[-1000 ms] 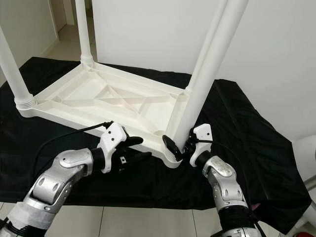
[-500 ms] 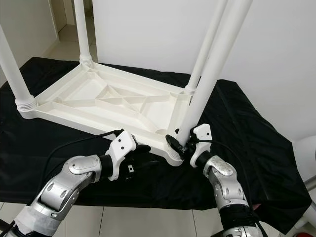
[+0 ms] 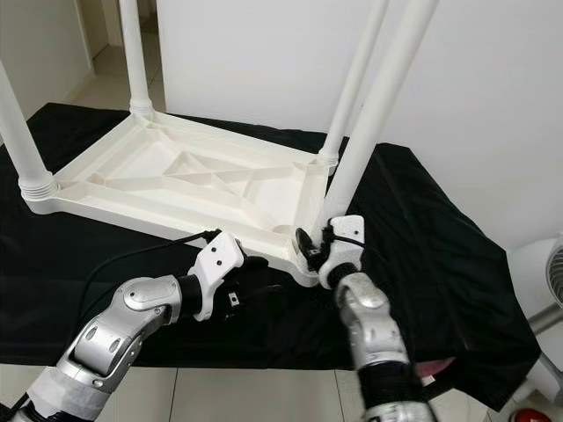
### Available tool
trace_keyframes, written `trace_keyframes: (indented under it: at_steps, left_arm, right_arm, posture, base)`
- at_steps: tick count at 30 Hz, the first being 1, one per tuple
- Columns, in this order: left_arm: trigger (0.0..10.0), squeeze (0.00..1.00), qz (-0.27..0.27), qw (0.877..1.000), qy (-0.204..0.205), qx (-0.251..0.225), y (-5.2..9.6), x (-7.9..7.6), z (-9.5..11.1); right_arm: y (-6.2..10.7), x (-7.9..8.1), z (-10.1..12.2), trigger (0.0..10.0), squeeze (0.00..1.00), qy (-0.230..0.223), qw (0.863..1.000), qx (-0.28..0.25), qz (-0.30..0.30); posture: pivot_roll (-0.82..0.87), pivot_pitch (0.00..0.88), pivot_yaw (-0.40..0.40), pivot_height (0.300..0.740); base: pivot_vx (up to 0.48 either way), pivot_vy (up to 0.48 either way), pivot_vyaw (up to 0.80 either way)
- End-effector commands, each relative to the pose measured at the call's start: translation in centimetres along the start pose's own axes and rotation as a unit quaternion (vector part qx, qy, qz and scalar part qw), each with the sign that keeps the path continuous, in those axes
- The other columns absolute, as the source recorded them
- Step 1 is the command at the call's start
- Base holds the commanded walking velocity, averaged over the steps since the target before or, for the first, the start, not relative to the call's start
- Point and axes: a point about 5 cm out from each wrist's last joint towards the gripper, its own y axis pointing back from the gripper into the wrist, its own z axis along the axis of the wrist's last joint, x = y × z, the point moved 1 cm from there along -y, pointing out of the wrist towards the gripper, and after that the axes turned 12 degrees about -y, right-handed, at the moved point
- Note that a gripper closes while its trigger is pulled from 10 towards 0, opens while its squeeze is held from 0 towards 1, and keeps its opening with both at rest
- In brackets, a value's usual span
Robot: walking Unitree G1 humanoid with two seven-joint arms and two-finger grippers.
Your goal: Building children table
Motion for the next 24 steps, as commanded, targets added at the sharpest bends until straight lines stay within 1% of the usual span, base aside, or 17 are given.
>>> trace_keyframes:
  at_steps: [1, 2, 3, 4, 5, 7, 9, 10, 13, 14, 15, 16, 17, 20, 21, 22, 24]
  left_arm:
    - [10.0, 0.0, 0.034, 0.999, -0.004, 0.01, -0.2, 0.5, 0.1]
    - [10.0, 0.0, 0.034, 0.999, -0.004, 0.01, -0.2, 0.5, 0.1]
    - [10.0, 0.0, 0.035, 0.999, -0.005, 0.011, -0.2, 0.6, 0.1]
    - [10.0, 0.0, 0.035, 0.999, -0.005, 0.011, -0.2, 0.6, 0.1]
    - [10.0, 0.0, 0.035, 0.999, -0.004, 0.011, -0.3, 0.6, 0.1]
    - [10.0, 0.0, 0.038, 0.999, -0.005, 0.012, -0.3, 0.7, 0.1]
    - [10.0, 0.0, 0.038, 0.999, -0.003, 0.012, -0.3, 0.7, 0.1]
    - [10.0, 0.0, 0.037, 0.999, -0.003, 0.012, -0.3, 0.7, 0.1]
    - [10.0, 0.0, 0.037, 0.999, -0.003, 0.013, -0.3, 0.7, 0.1]
    - [10.0, 0.0, 0.037, 0.999, -0.003, 0.013, -0.3, 0.7, 0.1]
    - [10.0, 0.0, 0.037, 0.999, -0.003, 0.013, -0.3, 0.7, 0.1]
    - [10.0, 0.0, 0.039, 0.999, -0.005, 0.012, -0.3, 0.8, 0.1]
    - [10.0, 0.0, 0.041, 0.999, -0.004, 0.008, -0.4, 0.8, 0.3]
    - [10.0, 0.0, 0.041, 0.999, -0.006, 0.007, -0.4, 0.8, 0.3]
    - [10.0, 0.0, 0.04, 0.999, -0.006, 0.007, -0.4, 0.7, 0.4]
    - [10.0, 0.0, 0.04, 0.999, -0.006, 0.007, -0.4, 0.7, 0.4]
    - [10.0, 0.0, 0.04, 0.999, -0.006, 0.008, -0.5, 0.6, 0.3]
  right_arm:
    - [0.7, -1.1, -2.1, 0.0, 0.0, 0.002, 0.997, 0.046, -0.065]
    - [0.7, -1.1, -2.1, 0.0, 0.0, 0.002, 0.997, 0.046, -0.065]
    - [0.9, -0.5, -2.4, 0.0, 0.0, -0.009, 0.995, 0.045, -0.09]
    - [0.9, -0.5, -2.4, 0.0, 0.0, -0.009, 0.995, 0.045, -0.09]
    - [1.1, 0.2, -2.6, 0.0, 0.0, -0.011, 0.994, 0.042, -0.104]
    - [1.1, 1.5, -2.5, 0.0, 0.0, -0.005, 0.996, 0.037, -0.084]
    - [1.0, 1.4, -2.3, 0.0, 0.0, -0.007, 0.996, 0.03, -0.079]
    - [0.8, 1.1, -1.8, 10.0, 0.0, -0.011, 0.997, 0.017, -0.077]
    - [0.7, 0.7, -1.2, 10.0, 0.0, -0.013, 0.998, -0.002, -0.069]
    - [0.8, 0.7, -0.9, 10.0, 0.66, -0.006, 0.998, -0.009, -0.062]
    - [0.8, 0.7, -0.9, 10.0, 0.66, -0.006, 0.998, -0.009, -0.062]
    - [0.9, 0.7, -0.9, 10.0, 1.0, -0.012, 0.999, -0.008, -0.053]
    - [1.0, 0.5, -0.7, 10.0, 1.0, -0.03, 0.999, -0.009, -0.036]
    - [1.1, -0.1, -0.1, 10.0, 1.0, -0.021, 0.999, -0.025, -0.024]
    - [1.2, -0.4, 0.0, 10.0, 1.0, -0.017, 1.0, -0.025, -0.006]
    - [1.2, -0.4, 0.0, 10.0, 1.0, -0.017, 1.0, -0.025, -0.006]
    - [1.3, -1.3, 0.3, 10.0, 1.0, -0.014, 0.999, -0.019, 0.032]
  posture:
    - [0.01, 0.0, -0.145, 0.74]
    - [0.01, 0.0, -0.145, 0.74]
    - [0.01, 0.0, -0.146, 0.74]
    - [0.01, 0.0, -0.146, 0.74]
    - [0.01, 0.0, -0.148, 0.74]
    - [0.01, 0.0, -0.149, 0.74]
    - [0.01, 0.0, -0.147, 0.74]
    - [0.01, 0.0, -0.147, 0.74]
    - [0.01, 0.0, -0.148, 0.74]
    - [0.01, 0.0, -0.147, 0.74]
    - [0.01, 0.0, -0.147, 0.74]
    - [0.01, 0.0, -0.148, 0.74]
    - [0.02, 0.0, -0.149, 0.74]
    - [0.02, 0.0, -0.152, 0.74]
    - [0.02, 0.0, -0.154, 0.74]
    - [0.02, 0.0, -0.154, 0.74]
    - [0.02, 0.0, -0.156, 0.74]
  base:
    - [0.0, 0.0, 0.0]
    - [0.0, 0.0, 0.0]
    - [0.0, 0.0, 0.0]
    - [0.0, 0.0, 0.0]
    - [0.0, 0.0, 0.0]
    - [0.0, 0.0, 0.0]
    - [0.0, 0.0, 0.0]
    - [0.0, 0.0, 0.0]
    - [0.0, 0.0, 0.0]
    - [0.0, 0.0, 0.0]
    - [0.0, 0.0, 0.0]
    - [0.0, 0.0, 0.0]
    - [0.0, 0.0, 0.0]
    - [0.0, 0.0, 0.0]
    - [0.0, 0.0, 0.0]
    - [0.0, 0.0, 0.0]
    - [0.0, 0.0, 0.0]
